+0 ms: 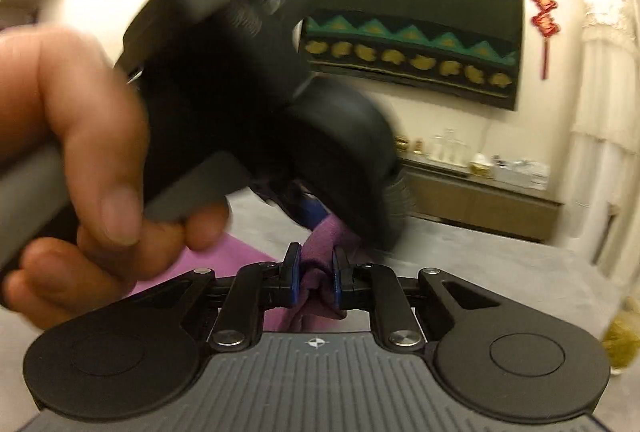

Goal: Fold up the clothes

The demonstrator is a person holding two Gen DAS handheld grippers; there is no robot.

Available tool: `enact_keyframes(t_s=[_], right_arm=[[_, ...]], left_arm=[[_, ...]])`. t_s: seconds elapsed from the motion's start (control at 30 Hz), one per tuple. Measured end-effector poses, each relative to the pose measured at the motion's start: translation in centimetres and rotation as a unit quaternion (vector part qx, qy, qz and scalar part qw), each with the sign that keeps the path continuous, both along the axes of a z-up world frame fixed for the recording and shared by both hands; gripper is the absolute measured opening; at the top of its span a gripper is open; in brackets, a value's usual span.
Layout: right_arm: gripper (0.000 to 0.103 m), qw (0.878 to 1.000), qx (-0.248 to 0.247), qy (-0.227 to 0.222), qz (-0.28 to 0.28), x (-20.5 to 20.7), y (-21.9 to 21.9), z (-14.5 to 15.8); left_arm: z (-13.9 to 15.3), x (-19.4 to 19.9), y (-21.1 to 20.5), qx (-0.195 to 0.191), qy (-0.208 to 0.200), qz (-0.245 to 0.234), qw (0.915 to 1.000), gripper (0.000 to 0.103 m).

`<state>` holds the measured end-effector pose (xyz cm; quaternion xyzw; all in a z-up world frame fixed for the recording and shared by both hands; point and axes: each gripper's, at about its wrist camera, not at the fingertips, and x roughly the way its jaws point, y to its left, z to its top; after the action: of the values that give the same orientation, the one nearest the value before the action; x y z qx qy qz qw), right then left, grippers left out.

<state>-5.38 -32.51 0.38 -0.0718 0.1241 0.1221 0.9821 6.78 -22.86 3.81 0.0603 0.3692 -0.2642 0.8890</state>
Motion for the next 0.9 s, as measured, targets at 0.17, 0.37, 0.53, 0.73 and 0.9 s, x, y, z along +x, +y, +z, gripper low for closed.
enact_keyframes(t_s=[0.17, 0.37, 0.53, 0.73, 0.9], right_arm=[[0.062, 0.996, 0.064, 0.040, 0.047, 0.6, 0.9, -0.4], [0.052, 0.982, 0.118, 0.120, 0.085, 2.3, 2.3, -1.9], [0.046, 0.982, 0.071, 0.162, 0.070, 4.8, 5.1, -3.9], [0.046, 0.977, 0.058, 0.198, 0.054, 5.9, 5.7, -4.4], [0.047, 0.974, 0.071, 0.208, 0.052, 6.3, 5.3, -4.4]], left_arm=[[-0.5, 0.0, 11.6, -0.071, 0.013, 0.101, 0.9922, 0.012], [-7.7, 1.8, 19.2, -0.090, 0.104, 0.144, 0.9800, 0.028], [-7.8, 1.6, 19.2, -0.086, 0.067, 0.140, 0.9842, 0.024], [-7.6, 1.3, 17.1, -0.027, 0.020, 0.125, 0.9916, 0.021], [-5.6, -1.7, 18.7, -0.052, 0.009, 0.123, 0.9910, 0.027]])
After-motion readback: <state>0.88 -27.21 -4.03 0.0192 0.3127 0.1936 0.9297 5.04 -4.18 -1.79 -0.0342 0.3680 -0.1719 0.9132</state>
